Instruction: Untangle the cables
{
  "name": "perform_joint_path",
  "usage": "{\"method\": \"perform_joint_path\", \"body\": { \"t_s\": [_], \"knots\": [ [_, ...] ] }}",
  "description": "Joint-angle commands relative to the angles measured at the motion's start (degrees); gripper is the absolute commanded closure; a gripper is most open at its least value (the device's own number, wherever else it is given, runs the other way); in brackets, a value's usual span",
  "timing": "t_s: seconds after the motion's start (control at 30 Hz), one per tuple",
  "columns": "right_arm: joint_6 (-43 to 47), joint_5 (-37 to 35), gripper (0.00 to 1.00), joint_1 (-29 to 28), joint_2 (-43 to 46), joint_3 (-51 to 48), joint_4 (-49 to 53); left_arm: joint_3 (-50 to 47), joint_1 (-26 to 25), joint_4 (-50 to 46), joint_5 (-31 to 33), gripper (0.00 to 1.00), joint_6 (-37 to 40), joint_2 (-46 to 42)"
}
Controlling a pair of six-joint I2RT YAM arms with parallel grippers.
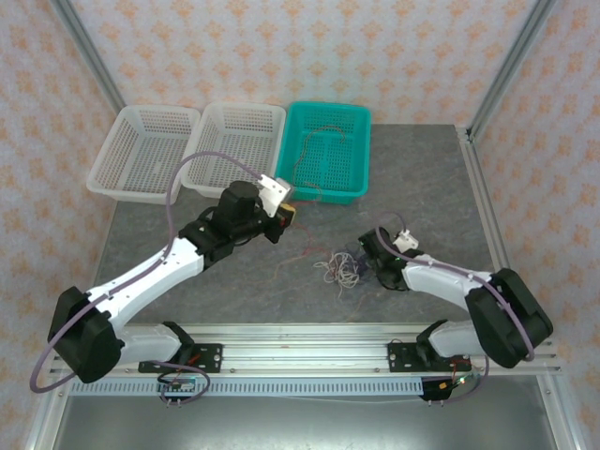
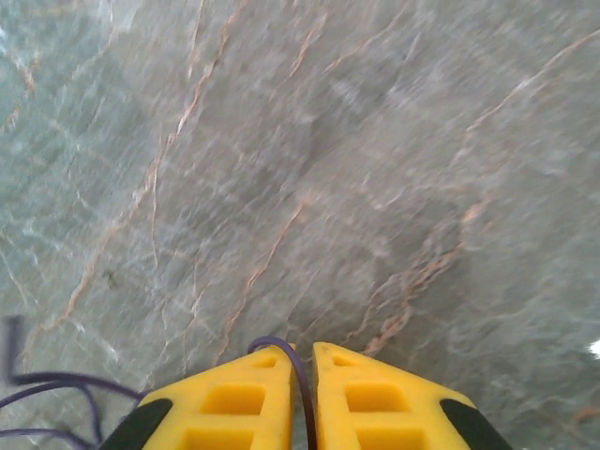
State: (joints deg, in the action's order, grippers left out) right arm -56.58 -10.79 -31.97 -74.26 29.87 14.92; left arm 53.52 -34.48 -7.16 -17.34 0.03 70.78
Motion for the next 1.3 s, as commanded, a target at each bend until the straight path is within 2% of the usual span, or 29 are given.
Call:
{"method": "perform_joint_path", "body": {
  "t_s": [0.0,0.07,0.1,0.17,0.23,0.4,0.57,0.67,0.73,0.83,0.97,1.07,1.17,1.27],
  "knots": [
    [7.97,-0.19,0.74,0.37,5.64,0.52,0.83,0.54,0.11,-2.45,4.71,1.00,-5.72,-1.38],
    [17.63,4.18,0.53,-0.95,8.86,1.27,-2.84,-0.24,0.12,0.26,2.44,1.00,-7.97,-1.48],
    [20.91,4.11,0.48,-2.36,9.89,2.17,-2.68,-0.65,0.13,1.79,1.72,1.00,-8.92,-1.38],
    [26.90,2.14,0.39,-6.29,11.12,4.54,-0.43,-1.41,0.11,3.62,1.66,1.00,-10.62,-0.77],
    [29.44,3.28,0.36,-8.55,10.19,7.04,1.42,-1.48,0.04,3.53,2.34,1.00,-11.65,-0.24],
    [21.15,9.19,0.36,-11.43,0.02,11.94,6.01,-2.15,-0.06,2.48,4.63,1.00,-14.26,-1.54],
    [13.05,9.17,0.37,-12.59,-8.62,11.51,6.01,-2.02,0.23,-1.89,10.51,1.00,-15.46,-6.61],
    [8.22,3.14,0.48,-11.96,-10.29,10.31,9.01,-1.50,1.70,-4.50,13.29,1.00,-17.04,-9.53],
    [4.96,-0.19,0.58,-10.48,-9.53,8.64,10.50,-0.75,4.51,-6.48,13.20,1.00,-19.76,-11.18],
    [2.24,-1.19,0.70,-6.89,-6.12,5.11,9.53,0.69,9.59,-10.03,12.60,1.00,-24.15,-14.05],
    [4.80,-0.55,0.76,-3.38,-2.13,2.48,7.75,3.70,12.07,-13.02,14.72,1.00,-24.86,-16.46],
    [7.20,-0.52,0.77,-2.91,-2.02,3.38,9.08,6.98,12.07,-11.95,13.74,1.00,-25.32,-15.98],
    [10.23,2.06,0.74,-2.81,-1.85,4.89,9.07,10.42,12.09,-7.19,8.51,1.00,-26.29,-13.91],
    [13.59,9.35,0.55,-2.76,0.89,6.31,6.29,16.06,12.06,-1.28,3.24,1.00,-28.17,-9.04]
  ]
}}
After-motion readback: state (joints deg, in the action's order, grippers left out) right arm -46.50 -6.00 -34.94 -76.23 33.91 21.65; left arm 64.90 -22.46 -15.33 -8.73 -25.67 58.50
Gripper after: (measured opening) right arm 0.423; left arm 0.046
